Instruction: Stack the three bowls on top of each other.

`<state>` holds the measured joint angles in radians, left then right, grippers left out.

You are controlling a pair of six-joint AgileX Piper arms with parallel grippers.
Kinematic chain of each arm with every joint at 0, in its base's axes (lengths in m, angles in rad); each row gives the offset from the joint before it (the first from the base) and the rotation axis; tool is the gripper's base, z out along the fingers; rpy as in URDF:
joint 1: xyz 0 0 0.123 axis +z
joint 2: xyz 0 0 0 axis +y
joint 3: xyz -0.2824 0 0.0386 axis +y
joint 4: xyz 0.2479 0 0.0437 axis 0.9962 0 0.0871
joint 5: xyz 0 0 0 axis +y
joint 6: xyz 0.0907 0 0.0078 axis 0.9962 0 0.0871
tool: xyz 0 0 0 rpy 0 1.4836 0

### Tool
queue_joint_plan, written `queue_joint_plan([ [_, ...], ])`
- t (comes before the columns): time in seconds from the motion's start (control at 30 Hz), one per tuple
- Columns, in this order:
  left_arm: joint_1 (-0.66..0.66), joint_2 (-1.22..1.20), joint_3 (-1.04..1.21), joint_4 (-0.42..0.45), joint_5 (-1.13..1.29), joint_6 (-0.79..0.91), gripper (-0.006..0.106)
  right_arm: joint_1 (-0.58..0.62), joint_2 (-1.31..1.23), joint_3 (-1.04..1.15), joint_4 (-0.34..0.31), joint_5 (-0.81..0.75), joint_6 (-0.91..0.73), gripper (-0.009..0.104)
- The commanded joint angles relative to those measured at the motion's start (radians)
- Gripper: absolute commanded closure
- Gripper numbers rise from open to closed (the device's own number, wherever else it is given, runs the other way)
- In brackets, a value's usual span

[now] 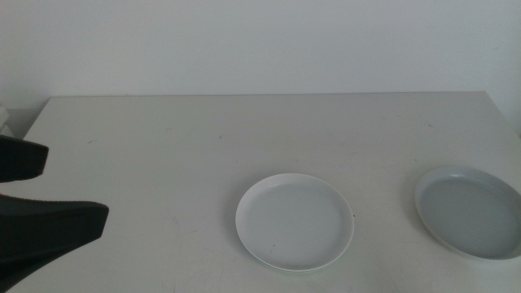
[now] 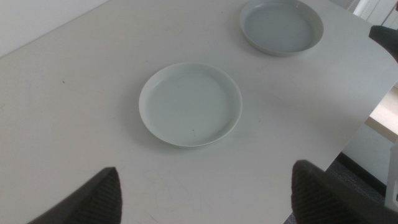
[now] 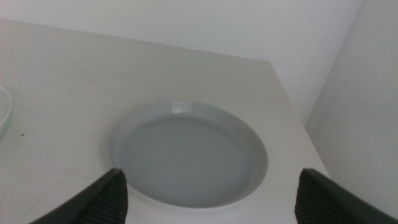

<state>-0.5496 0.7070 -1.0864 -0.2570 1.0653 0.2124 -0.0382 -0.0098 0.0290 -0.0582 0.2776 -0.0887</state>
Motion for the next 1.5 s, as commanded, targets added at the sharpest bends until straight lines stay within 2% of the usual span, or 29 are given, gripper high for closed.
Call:
queue_joint_plan([
  [0.0,0.002,0.001,-0.026,-0.024,-0.061,-0.004,-0.005,-0.007,-0.021,-0.044,-0.005,-0.034,-0.007,0.019],
  [0.37,0.002,0.001,-0.026,-0.021,-0.061,-0.004,-0.005,-0.007,0.191,-0.436,-0.006,0.302,-0.007,0.019],
  [0.53,0.002,0.001,-0.026,-0.021,-0.061,-0.004,-0.005,-0.007,0.355,-0.594,0.025,0.435,0.01,0.019],
  [0.7,0.002,0.001,-0.026,-0.02,-0.061,-0.004,-0.005,-0.007,0.544,-0.76,0.028,0.584,0.126,0.019],
  [0.87,0.002,0.001,-0.026,-0.017,-0.061,-0.004,-0.005,-0.007,0.722,-0.911,0.024,0.703,0.161,0.019],
  [1.47,0.002,0.001,-0.026,-0.016,-0.062,-0.004,-0.005,-0.011,1.221,-1.118,0.031,0.782,0.132,0.019],
])
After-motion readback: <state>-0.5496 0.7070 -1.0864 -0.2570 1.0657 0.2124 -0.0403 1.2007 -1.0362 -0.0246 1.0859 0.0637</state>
